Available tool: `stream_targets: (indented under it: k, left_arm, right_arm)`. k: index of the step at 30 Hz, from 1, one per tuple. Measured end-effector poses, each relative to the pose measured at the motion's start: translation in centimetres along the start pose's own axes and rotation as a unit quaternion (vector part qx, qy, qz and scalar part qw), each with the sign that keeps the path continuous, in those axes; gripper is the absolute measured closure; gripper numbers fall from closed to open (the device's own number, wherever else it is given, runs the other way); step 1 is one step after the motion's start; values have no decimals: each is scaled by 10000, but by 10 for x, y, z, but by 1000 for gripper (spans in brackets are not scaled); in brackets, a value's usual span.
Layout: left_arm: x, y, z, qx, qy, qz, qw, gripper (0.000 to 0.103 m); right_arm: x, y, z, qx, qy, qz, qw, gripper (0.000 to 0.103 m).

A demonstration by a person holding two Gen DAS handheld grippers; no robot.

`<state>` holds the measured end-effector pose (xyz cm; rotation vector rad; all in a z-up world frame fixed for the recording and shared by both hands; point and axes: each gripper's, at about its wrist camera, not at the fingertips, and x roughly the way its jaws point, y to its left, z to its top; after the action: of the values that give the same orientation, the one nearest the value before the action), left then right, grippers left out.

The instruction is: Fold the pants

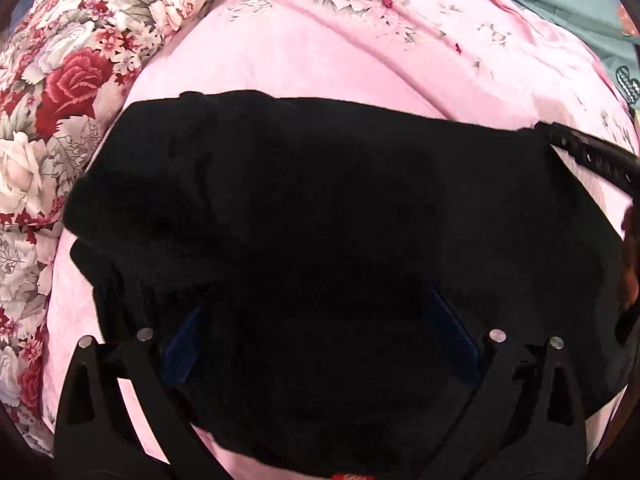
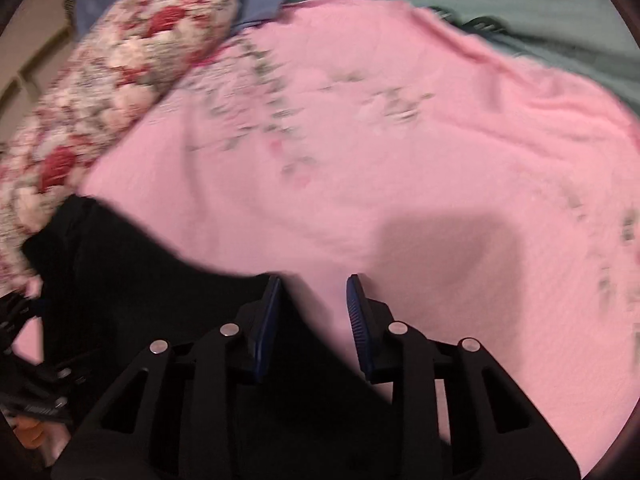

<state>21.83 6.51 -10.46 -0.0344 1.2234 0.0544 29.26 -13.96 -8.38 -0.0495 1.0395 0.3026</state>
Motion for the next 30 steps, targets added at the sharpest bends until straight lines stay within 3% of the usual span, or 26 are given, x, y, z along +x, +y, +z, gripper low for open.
stream_targets:
  k: [1, 2, 3, 5, 7, 8, 10, 11, 13, 14, 16, 17, 19, 22, 24, 25, 27, 30]
  left_arm:
    - [-3, 2, -2, -19, 3, -15, 10000, 2]
    - [-8, 4, -3, -80, 6, -87, 9999, 2]
    - [-12, 7, -4, -128, 1, -188, 9997, 2]
    - [-21, 8, -5, -158, -73, -324, 9993, 2]
    - [-28, 4, -4, -90, -164, -339, 9993, 2]
    - [-28, 2, -4, -58, -169, -286, 9994, 2]
    - [-27, 0, -5, -63, -122, -227, 9996, 2]
    - [-26, 0, -5, -81, -90, -205, 9997, 2]
    - [-26, 0, -6, -100, -54, -174, 9998, 2]
    - [-26, 1, -6, -113, -60, -189, 9997, 2]
    - [-29, 1, -8, -120, -84, -213, 9997, 2]
    - [-32, 1, -8, -119, -118, -233, 9996, 2]
    - [-37, -3, -7, -61, -177, -250, 9995, 2]
    - [-41, -13, -3, 20, -230, -220, 9995, 2]
    - [-42, -21, 3, 56, -247, -186, 9995, 2]
    - [-42, -24, 6, 69, -266, -188, 9994, 2]
    - [-36, -34, 16, 151, -269, -196, 9993, 2]
    - [-14, -46, 32, 294, -204, -89, 9993, 2]
  right_arm:
    - [-2, -5, 0, 95, -7, -84, 9999, 72]
    - [-4, -10, -1, 300, 4, 275, 9992, 72]
    - [-8, -12, -2, 493, -3, 899, 9947, 72]
    - [-17, -4, -4, 438, -131, 1310, 9903, 73]
    - [-12, 7, -5, 381, 33, 1790, 9831, 73]
    - [-4, 14, -6, 283, 142, 1697, 9850, 75]
    - [4, 15, -3, 117, 47, 1173, 9930, 93]
    - [3, 10, 0, 205, -45, 1066, 9941, 94]
    - [-6, -5, 2, 630, -302, 247, 9973, 89]
    - [-11, -13, 0, 843, -365, 555, 9942, 89]
    - [-13, -9, -7, 722, -42, 1702, 9828, 89]
    - [-12, -3, -14, 508, 172, 1868, 9809, 87]
    - [-5, 1, -28, 236, 432, 1749, 9834, 88]
    - [-13, -28, -29, 549, 135, 1300, 9899, 103]
    - [-20, -48, -29, 992, 22, 860, 9913, 88]
    - [-24, -50, -31, 984, -10, 835, 9916, 88]
    - [-24, -40, -39, 672, 148, 1442, 9872, 85]
    - [-29, -28, -48, 190, -2, 886, 9959, 81]
